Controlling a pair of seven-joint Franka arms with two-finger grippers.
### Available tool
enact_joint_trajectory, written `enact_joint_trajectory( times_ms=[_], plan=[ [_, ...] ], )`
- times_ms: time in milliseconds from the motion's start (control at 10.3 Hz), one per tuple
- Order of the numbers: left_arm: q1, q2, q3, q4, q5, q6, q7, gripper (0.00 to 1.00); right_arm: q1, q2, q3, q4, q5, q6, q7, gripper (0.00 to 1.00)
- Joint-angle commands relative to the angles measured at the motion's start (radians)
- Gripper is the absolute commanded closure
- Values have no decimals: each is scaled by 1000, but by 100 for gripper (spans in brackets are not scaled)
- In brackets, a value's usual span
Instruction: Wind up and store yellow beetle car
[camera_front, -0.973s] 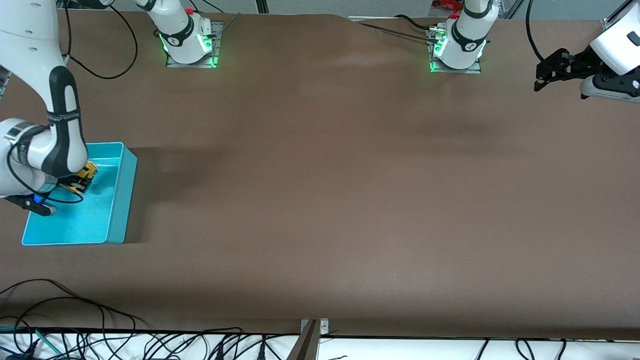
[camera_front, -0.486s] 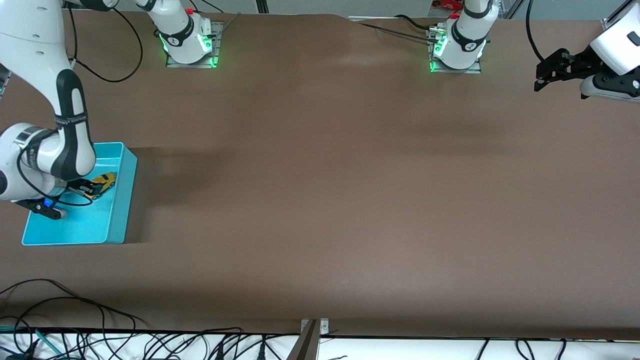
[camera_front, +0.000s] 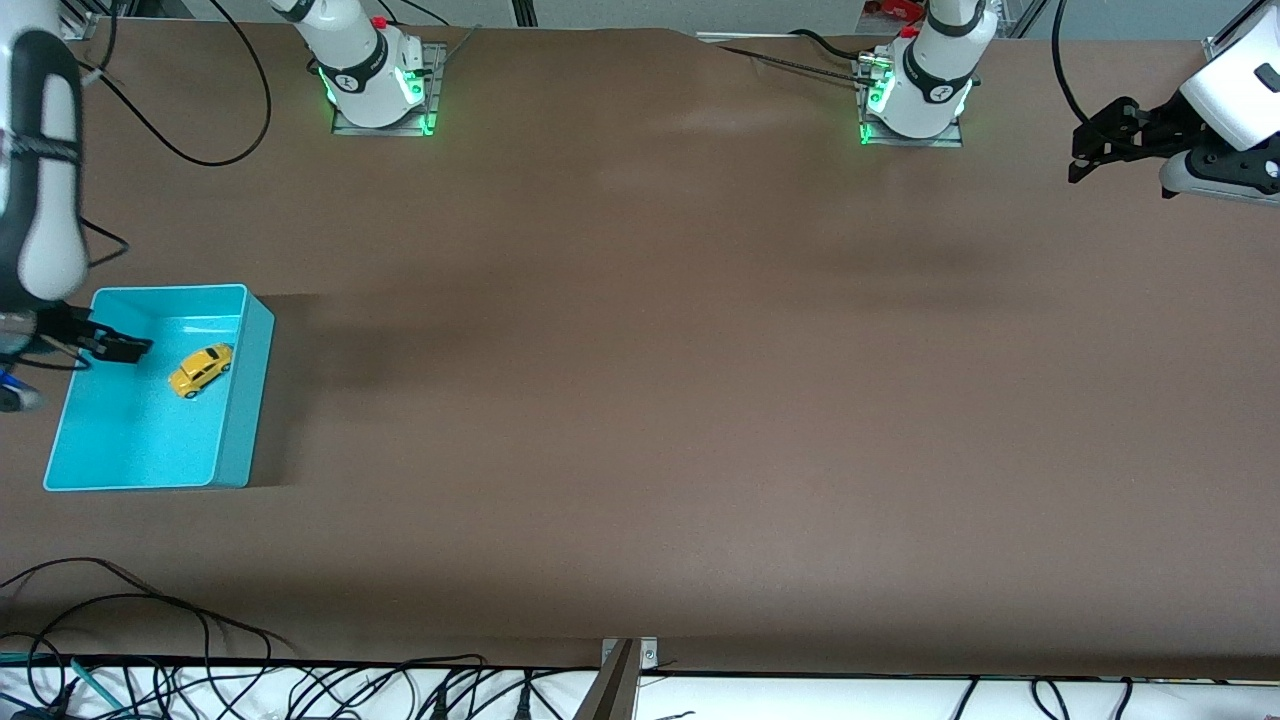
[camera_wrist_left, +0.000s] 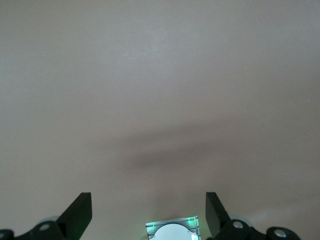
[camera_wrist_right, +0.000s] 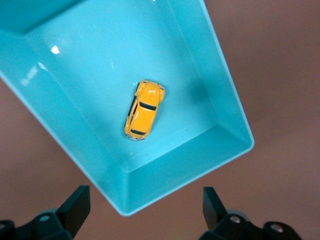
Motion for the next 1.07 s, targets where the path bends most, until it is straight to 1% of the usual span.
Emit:
enact_joint_trajectory(
  times_ms=[0,97,195,389,486,584,681,875,973],
  plan=[
    [0,12,2,30,-13,-20,-2,0,5,-81,11,13,7,-47,-16,0],
    [0,12,2,30,-13,-20,-2,0,5,-110,42,32,12,-47,-15,0],
    [0,12,2,30,-13,-18,-2,0,-24,-157,101,29,20,-42,-19,0],
    [0,12,2,30,-13,-20,-2,0,-121,-210,309,30,7,-33,-10,0],
    [0,12,2,30,-13,-20,-2,0,-130,-228,380,26,-6,0,-13,0],
    [-2,12,2,30,-13,-20,-2,0,-121,-253,385,23,3,19,-21,0],
    [0,12,2,30,-13,-20,-2,0,-85,-282,387,20,7,4,-21,0],
    [3,12,2,30,-16,-20,-2,0,-48,-354,386,-19,-3,-77,-27,0],
    [4,12,2,29,-16,-20,-2,0,-44,-363,386,-25,-8,-100,-30,0]
  ],
)
